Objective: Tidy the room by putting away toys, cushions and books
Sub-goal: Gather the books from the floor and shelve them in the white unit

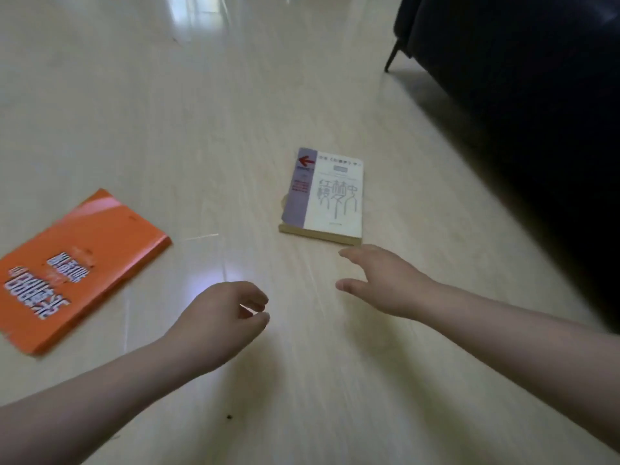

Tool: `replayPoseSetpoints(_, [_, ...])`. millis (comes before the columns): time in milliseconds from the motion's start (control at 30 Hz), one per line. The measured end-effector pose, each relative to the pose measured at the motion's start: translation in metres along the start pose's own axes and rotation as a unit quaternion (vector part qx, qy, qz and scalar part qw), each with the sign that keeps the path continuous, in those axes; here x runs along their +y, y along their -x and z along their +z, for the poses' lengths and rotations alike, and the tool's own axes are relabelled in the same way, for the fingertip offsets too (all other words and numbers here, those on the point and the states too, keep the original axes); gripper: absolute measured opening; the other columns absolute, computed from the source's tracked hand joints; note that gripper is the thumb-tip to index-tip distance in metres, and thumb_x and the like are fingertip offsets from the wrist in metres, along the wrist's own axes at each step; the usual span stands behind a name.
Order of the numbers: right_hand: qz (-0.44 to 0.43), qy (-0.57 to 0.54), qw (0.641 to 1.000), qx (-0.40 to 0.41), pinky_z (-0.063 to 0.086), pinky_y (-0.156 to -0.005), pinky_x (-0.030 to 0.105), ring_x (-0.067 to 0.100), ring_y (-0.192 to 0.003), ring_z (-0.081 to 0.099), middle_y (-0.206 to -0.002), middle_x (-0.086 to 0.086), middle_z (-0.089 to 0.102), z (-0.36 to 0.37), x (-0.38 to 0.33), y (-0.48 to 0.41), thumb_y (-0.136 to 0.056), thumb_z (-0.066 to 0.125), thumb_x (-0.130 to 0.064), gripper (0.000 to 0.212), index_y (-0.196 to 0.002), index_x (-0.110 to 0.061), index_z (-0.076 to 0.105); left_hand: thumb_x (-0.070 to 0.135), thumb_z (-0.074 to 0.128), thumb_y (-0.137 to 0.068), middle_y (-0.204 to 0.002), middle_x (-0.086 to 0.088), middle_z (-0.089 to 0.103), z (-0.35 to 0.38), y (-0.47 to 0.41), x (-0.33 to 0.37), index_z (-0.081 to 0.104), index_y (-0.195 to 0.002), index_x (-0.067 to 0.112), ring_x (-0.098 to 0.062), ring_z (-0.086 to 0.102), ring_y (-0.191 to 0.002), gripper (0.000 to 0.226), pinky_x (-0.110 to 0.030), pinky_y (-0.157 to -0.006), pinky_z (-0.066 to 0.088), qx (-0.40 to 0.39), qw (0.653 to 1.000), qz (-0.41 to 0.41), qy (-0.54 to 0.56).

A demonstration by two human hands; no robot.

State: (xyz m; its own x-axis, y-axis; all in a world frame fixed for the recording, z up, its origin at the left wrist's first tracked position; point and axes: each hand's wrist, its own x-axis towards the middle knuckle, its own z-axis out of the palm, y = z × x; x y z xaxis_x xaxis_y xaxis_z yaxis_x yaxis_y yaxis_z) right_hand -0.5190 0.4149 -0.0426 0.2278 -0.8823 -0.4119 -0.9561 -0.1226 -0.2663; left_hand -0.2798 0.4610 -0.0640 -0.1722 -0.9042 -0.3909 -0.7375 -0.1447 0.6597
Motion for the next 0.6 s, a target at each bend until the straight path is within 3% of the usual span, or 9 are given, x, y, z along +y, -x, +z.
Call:
replayPoseSetpoints(133, [-0.027,0.016,0.999,-0.008,0.026,-0.113,0.031,0.022,-0.141,0.029,-0.153,0.006,0.033,0.017,-0.020,-0.052,-0.094,0.054,-0.045,0.066,-0.149,-0.015,0.032,0.027,0.059,-0.087,-0.108,0.016,0.063,-0.013,0.004,-0.038,0.061,-0.107,0.029,0.001,0.061,-0.091,0.021,-0.023,-0.081,0.049,0.045,0.998,-0.047,-0.010])
replayPoseSetpoints(233, [-0.043,0.028,0.999,-0.006,0.027,-0.111,0.034,0.026,-0.139,0.027,-0.150,0.011,0.032,0.026,-0.034,-0.079,-0.092,0.055,-0.046,0.068,-0.148,-0.016,0.030,0.029,0.060,-0.089,-0.126,0.007,0.057,-0.026,0.001,-0.067,0.056,-0.126,0.023,-0.009,0.056,-0.110,0.038,-0.025,-0.092,0.043,0.091,0.992,-0.066,-0.061])
replayPoseSetpoints(333, [-0.048,0.040,0.998,-0.013,0.016,-0.118,0.039,0.029,-0.147,0.009,-0.160,0.011,0.010,0.032,-0.046,-0.101,-0.092,0.054,-0.048,0.078,-0.153,-0.017,0.016,0.029,0.061,-0.089,-0.140,-0.003,0.048,-0.043,-0.008,-0.093,0.048,-0.137,0.014,-0.019,0.044,-0.129,0.051,-0.029,-0.105,0.032,0.147,0.978,-0.082,-0.121])
replayPoseSetpoints(500, [-0.029,0.074,0.996,-0.026,0.013,-0.120,0.045,0.031,-0.149,0.000,-0.162,0.010,0.000,0.034,-0.039,-0.114,-0.092,0.053,-0.051,0.085,-0.155,-0.016,0.007,0.031,0.062,-0.088,-0.147,-0.014,0.038,-0.051,-0.035,-0.122,0.041,-0.142,0.009,-0.030,0.035,-0.134,0.061,-0.036,-0.111,0.026,0.157,0.964,-0.130,-0.170])
replayPoseSetpoints(600, [-0.015,0.090,0.995,-0.039,0.013,-0.120,0.046,0.030,-0.149,-0.002,-0.162,0.009,-0.002,0.035,-0.030,-0.115,-0.092,0.053,-0.052,0.088,-0.155,-0.016,0.004,0.033,0.066,-0.083,-0.147,-0.018,0.032,-0.053,-0.055,-0.131,0.035,-0.140,0.006,-0.036,0.031,-0.134,0.070,-0.044,-0.110,0.030,0.156,0.955,-0.185,-0.171])
